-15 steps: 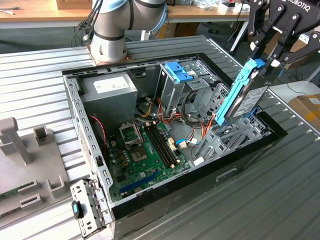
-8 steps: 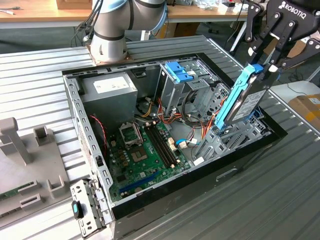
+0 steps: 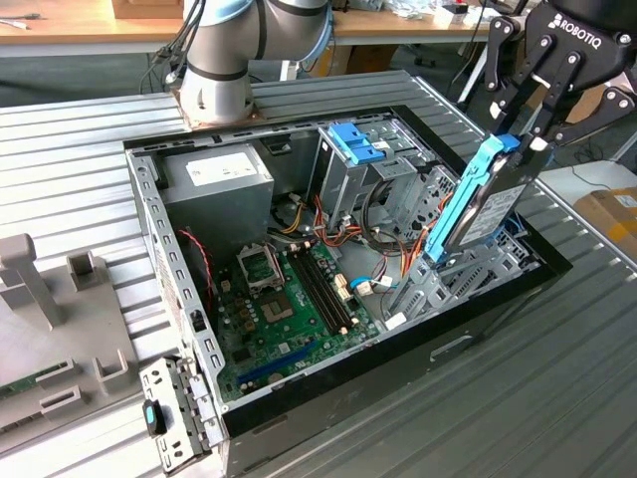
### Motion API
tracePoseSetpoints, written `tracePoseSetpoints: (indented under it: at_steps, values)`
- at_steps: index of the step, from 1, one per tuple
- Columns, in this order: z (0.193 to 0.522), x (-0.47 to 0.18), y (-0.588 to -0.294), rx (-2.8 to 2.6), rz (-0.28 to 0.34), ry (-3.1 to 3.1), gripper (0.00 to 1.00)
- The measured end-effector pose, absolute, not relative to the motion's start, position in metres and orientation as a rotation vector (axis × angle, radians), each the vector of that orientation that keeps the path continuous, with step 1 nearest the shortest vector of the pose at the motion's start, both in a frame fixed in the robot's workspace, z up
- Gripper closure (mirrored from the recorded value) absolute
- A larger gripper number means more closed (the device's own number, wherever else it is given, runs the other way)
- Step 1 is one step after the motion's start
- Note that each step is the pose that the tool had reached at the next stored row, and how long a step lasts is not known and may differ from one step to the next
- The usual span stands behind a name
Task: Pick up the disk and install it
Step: 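Insert the disk into the insertion slot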
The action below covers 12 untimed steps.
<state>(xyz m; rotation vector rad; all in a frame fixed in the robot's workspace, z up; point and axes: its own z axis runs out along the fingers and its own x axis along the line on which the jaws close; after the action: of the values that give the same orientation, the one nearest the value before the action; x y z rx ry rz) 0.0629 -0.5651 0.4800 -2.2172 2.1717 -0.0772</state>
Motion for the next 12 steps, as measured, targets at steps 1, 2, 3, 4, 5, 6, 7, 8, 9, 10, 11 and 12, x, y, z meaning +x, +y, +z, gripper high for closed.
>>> tracePoseSetpoints:
  at_steps: [1,2,3,4,5,6,7,8,9,10,11,12]
  values:
    - [0.480,0.063,-0.565,-2.217,-0.077,2.172,0.64]
    - [0.480,0.063,-0.565,-2.217,-0.077,2.172,0.64]
    - [0.480,0.063,-0.565,-2.215,-0.077,2.174,0.64]
    - [0.479,0.063,-0.565,-2.207,-0.078,2.182,0.64]
    - [0.478,0.063,-0.565,-2.192,-0.079,2.200,0.64]
    - [0.476,0.063,-0.565,-2.178,-0.080,2.214,0.64]
    - [0.474,0.063,-0.565,-2.176,-0.080,2.217,0.64]
    - [0.465,0.063,-0.565,-2.165,-0.080,2.227,0.64]
    - [0.465,0.063,-0.565,-2.165,-0.080,2.227,0.64]
    - [0.465,0.063,-0.565,-2.164,-0.080,2.228,0.64]
    - [0.465,0.063,-0.565,-2.164,-0.080,2.228,0.64]
    - [0.466,0.063,-0.565,-2.160,-0.080,2.232,0.64]
